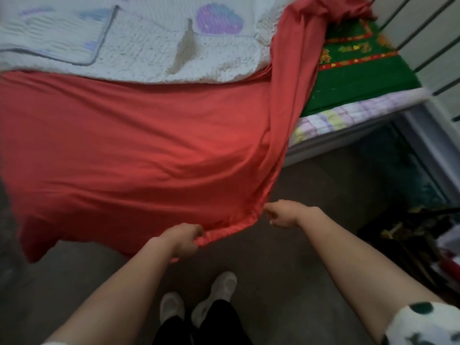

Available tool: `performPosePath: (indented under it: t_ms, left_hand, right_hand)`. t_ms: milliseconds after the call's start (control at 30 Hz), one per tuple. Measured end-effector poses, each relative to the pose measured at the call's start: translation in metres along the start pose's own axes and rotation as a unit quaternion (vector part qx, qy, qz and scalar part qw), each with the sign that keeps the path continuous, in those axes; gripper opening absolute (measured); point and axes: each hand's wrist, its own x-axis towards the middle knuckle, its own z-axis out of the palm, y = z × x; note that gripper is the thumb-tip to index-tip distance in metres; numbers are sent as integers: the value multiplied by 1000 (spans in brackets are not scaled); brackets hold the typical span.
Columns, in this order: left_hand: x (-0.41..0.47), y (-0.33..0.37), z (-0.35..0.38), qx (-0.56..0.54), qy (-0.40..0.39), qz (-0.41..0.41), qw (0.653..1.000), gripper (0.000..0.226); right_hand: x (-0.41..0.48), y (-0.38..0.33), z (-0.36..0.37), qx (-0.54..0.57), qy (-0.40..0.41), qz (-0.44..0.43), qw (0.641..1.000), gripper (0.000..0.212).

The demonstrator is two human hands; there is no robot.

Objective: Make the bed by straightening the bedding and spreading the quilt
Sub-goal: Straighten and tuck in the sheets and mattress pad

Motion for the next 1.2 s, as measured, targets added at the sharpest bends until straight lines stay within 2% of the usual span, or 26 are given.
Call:
performPosePath:
  t_ms: [133, 333, 567, 733, 967, 1200]
  left_hand:
    - [13, 30, -43, -21, 72, 28, 997, 43]
    - [61, 103, -114, -64, 183, 65, 979, 41]
    - [147, 195, -185, -88, 264, 63, 958, 36]
    - [195, 238, -228, -141, 302, 41, 942, 38]
    - [246, 285, -284, -161, 345, 45, 924, 35]
    - [316, 306, -359, -150, 355, 17, 923, 52]
  right_hand:
    - [-10, 27, -34, 8, 62, 30, 998, 13]
    - [-4, 79, -95, -3, 147, 4, 989, 20]
    - [27, 195, -164, -3, 183, -21, 983, 18]
    - [34, 267, -209, 8, 195, -12, 981, 21]
    - [53, 329, -277, -8, 242, -14, 970, 18]
    - [109, 378, -364, -45, 277, -30, 959, 15]
